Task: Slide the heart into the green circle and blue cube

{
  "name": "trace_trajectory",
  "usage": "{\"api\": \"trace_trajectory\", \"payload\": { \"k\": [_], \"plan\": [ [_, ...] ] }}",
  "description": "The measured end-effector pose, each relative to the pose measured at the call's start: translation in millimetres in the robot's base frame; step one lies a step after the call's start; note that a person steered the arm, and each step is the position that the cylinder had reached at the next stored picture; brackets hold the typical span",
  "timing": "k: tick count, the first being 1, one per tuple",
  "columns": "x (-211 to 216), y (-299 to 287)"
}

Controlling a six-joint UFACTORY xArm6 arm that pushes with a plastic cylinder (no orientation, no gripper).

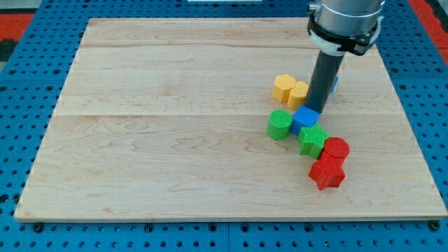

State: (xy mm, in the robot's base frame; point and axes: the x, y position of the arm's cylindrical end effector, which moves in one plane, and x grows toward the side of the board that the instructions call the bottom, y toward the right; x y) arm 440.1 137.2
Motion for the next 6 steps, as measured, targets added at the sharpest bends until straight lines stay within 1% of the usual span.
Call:
{"api": "trace_trajectory", "payload": {
  "k": [1,2,3,4,5,6],
  "plan": [
    [-1.3,16.2],
    [-20.3,68.7],
    [-75.6,67.7],
    [-100.2,36.8],
    [-75.7,4.9],
    [-39.6,-27.3]
  ]
}}
